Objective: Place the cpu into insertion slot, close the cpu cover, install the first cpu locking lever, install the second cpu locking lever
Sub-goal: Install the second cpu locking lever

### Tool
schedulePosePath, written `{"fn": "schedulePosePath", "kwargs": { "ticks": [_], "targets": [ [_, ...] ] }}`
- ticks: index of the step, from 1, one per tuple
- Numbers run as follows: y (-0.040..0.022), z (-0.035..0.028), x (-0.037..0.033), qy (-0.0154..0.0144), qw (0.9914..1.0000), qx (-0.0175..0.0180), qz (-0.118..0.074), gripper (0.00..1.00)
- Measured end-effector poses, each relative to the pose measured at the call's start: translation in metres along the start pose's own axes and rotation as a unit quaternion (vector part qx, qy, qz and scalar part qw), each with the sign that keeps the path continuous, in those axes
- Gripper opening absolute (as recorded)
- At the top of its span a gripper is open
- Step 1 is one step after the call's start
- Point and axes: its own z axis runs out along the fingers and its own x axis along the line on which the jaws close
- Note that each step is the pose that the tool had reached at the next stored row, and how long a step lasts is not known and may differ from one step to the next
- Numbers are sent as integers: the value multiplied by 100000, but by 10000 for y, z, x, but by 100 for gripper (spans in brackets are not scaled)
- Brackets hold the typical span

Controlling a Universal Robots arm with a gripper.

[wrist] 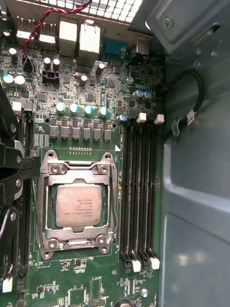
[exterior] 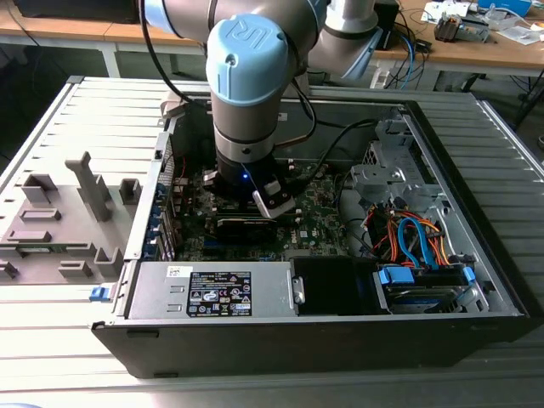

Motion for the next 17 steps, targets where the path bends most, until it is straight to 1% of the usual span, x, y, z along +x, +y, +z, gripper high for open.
{"fn": "schedulePosePath", "kwargs": {
  "ticks": [1,2,3,4,6,7,8,13,16,17],
  "targets": [
    [-1,7,3,198,99996,-12,-814,11],
    [-2,10,3,568,99972,2,-2292,11],
    [1,14,4,890,99931,-5,-3614,11],
    [7,20,3,1208,99870,-17,-4947,11],
    [13,22,3,1552,99787,-14,-6336,11],
    [19,25,3,1802,99714,-15,-7345,11],
    [21,26,2,1871,99690,-14,-7641,11],
    [24,33,4,1890,99683,-14,-7722,11],
    [28,53,9,1907,99678,-45,-7783,11],
    [37,68,10,1922,99672,-109,-7857,11]
  ]
}}
